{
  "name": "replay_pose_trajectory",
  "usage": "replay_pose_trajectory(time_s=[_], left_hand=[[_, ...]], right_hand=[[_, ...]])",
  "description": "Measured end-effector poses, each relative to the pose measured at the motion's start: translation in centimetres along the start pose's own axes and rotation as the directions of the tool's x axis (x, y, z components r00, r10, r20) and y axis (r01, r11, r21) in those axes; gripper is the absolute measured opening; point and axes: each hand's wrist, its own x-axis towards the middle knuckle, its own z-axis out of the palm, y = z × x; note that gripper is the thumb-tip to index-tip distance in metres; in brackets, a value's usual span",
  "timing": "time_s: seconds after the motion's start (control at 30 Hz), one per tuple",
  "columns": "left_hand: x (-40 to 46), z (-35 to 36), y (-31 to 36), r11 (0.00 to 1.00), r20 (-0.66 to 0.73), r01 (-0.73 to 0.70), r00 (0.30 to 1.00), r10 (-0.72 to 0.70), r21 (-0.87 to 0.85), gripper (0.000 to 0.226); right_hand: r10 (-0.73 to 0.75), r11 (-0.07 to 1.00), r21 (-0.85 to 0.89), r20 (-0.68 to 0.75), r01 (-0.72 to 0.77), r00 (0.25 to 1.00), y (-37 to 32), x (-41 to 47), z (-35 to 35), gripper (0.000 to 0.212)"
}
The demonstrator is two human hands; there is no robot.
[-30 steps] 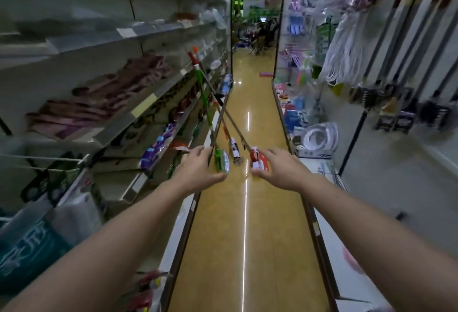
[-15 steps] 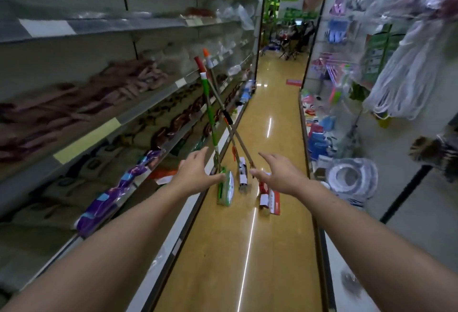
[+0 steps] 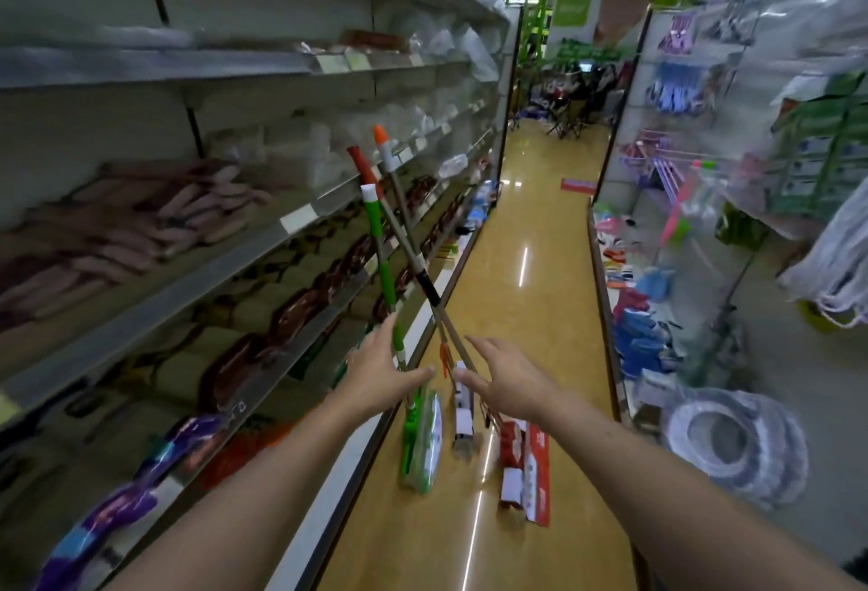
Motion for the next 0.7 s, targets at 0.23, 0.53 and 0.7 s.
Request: replay_pose_trajectory(time_s=[0.23,0.53,0.7], left_hand=[[14.4,-0.7,0.0,0.997,-0.013,0.067,0.998,-0.068,-0.037,0.099],[27.6,2.8,-0.6,0.983,-0.032,0.160,0.986,-0.163,-0.091,0.093],[35.1,5.6,-1.3,0.959,-0.067,0.253,0.963,-0.263,-0.128,0.092]], right_hand=[[-0.028,0.999,-0.032,0.028,0.028,0.999,2.6,13.9,-3.5,0.067],[-0.104,0.995,-0.002,0.078,0.104,0.992,7.9,28.1,-1.7,0.069],[-0.158,0.986,-0.023,0.164,0.164,0.974,11.9,36.3,0.1,0.069]])
